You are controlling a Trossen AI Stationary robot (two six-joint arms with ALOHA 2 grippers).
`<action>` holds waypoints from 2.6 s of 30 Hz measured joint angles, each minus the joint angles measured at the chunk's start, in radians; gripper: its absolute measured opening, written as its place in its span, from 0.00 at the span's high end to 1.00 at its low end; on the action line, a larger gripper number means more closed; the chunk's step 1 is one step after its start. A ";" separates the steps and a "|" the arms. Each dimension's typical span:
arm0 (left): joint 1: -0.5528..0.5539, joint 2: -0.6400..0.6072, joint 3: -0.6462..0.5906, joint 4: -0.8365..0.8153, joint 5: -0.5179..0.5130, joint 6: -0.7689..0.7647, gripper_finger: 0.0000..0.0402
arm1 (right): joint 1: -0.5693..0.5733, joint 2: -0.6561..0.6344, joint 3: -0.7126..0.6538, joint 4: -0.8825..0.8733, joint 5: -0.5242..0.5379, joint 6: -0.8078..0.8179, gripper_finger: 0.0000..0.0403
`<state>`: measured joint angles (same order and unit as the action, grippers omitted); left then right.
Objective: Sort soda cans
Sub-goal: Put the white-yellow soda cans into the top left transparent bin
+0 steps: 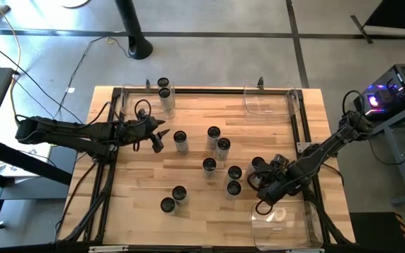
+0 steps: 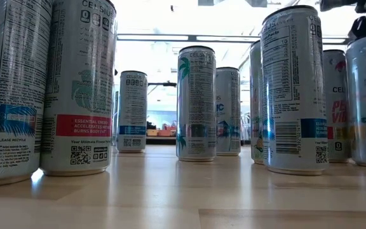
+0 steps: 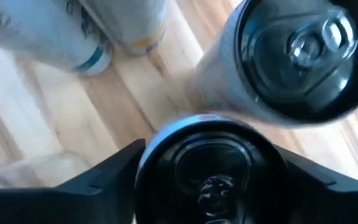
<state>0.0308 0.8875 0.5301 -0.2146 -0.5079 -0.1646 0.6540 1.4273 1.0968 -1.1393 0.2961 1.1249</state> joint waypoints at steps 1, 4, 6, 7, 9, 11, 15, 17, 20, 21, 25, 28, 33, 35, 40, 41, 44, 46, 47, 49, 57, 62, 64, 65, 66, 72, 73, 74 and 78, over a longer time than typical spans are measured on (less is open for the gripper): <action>0.000 0.000 0.000 0.000 0.000 0.000 0.54 | 0.000 0.000 0.012 -0.014 -0.022 0.000 0.40; 0.000 0.000 0.000 0.000 0.000 0.000 0.54 | 0.001 0.001 0.076 -0.065 -0.071 0.000 0.41; 0.000 0.000 0.000 0.001 0.000 0.000 0.54 | 0.001 0.001 0.136 -0.142 -0.101 0.015 0.41; 0.000 0.000 0.000 0.000 0.000 0.000 0.54 | 0.001 0.001 0.167 -0.201 -0.106 0.034 0.41; 0.000 0.000 0.000 0.001 0.000 0.000 0.54 | 0.001 0.001 0.225 -0.349 -0.106 0.091 0.41; 0.000 0.000 0.000 0.000 0.000 0.000 0.54 | 0.000 -0.001 0.270 -0.455 -0.107 0.142 0.41; 0.000 0.000 0.000 -0.001 0.000 -0.001 0.54 | -0.018 -0.050 0.268 -0.376 -0.016 0.087 0.41; 0.000 0.000 0.000 -0.004 0.000 -0.007 0.54 | -0.050 -0.053 0.253 -0.436 0.006 0.095 0.41; -0.001 0.000 0.001 -0.007 0.000 -0.009 0.54 | -0.100 -0.063 0.222 -0.433 0.045 0.047 0.41; -0.001 0.000 0.001 -0.007 0.000 -0.009 0.54 | -0.120 -0.065 0.209 -0.417 0.045 0.037 0.41; -0.002 0.000 0.001 -0.006 0.000 -0.008 0.54 | -0.210 -0.061 0.164 -0.438 0.054 -0.034 0.41; -0.002 0.000 0.001 -0.006 0.000 -0.008 0.54 | -0.287 -0.064 0.146 -0.431 0.124 -0.109 0.41; -0.002 0.000 0.001 -0.006 0.000 -0.008 0.54 | -0.444 -0.083 0.180 -0.430 0.273 -0.317 0.41; -0.002 0.000 0.001 -0.005 0.000 -0.008 0.54 | -0.523 -0.095 0.215 -0.431 0.324 -0.396 0.41; -0.002 0.000 0.001 0.002 0.000 -0.008 0.54 | -0.767 -0.109 0.330 -0.310 0.360 -0.692 0.41; -0.002 0.000 0.001 0.002 0.000 -0.008 0.54 | -0.822 -0.109 0.348 -0.258 0.331 -0.777 0.41; -0.002 0.000 0.001 0.002 0.000 -0.008 0.54 | -1.005 -0.103 0.363 -0.078 0.188 -1.004 0.41; -0.002 0.000 0.001 0.002 0.000 -0.008 0.54 | -1.134 -0.087 0.352 0.026 0.087 -1.104 0.41; -0.002 0.000 0.001 0.002 0.000 -0.008 0.54 | -1.196 -0.077 0.341 0.060 0.045 -1.136 0.41; -0.002 0.000 0.001 0.002 0.000 -0.008 0.54 | -1.310 -0.047 0.314 0.100 -0.033 -1.176 0.41; -0.002 0.000 0.001 0.002 0.000 -0.008 0.54 | -1.497 0.101 0.244 0.247 -0.233 -1.246 0.41; -0.002 0.000 0.001 0.003 0.000 -0.008 0.54 | -1.499 0.184 0.244 0.309 -0.246 -1.265 0.41; -0.002 0.000 0.001 0.003 0.000 -0.008 0.54 | -1.499 0.217 0.244 0.319 -0.246 -1.276 0.41; -0.002 0.000 0.001 0.003 0.000 -0.008 0.54 | -1.499 0.230 0.244 0.328 -0.245 -1.282 0.41; -0.002 0.000 0.001 0.003 0.000 -0.008 0.54 | -1.499 0.241 0.244 0.337 -0.244 -1.283 0.41; -0.002 0.000 0.001 0.003 0.000 -0.008 0.54 | -1.501 0.272 0.249 0.354 -0.245 -1.284 0.41; -0.002 0.000 0.001 0.003 0.000 -0.008 0.54 | -1.501 0.272 0.249 0.356 -0.245 -1.285 0.41; -0.002 0.000 0.001 0.003 0.000 -0.008 0.54 | -1.501 0.270 0.249 0.357 -0.245 -1.286 0.41; -0.002 0.000 0.001 0.004 0.000 -0.008 0.54 | -1.501 0.260 0.244 0.379 -0.241 -1.283 0.26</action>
<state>0.0292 0.8871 0.5308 -0.2104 -0.5079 -0.1726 -0.8471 1.6876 1.3403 -0.7607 0.0552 -0.1585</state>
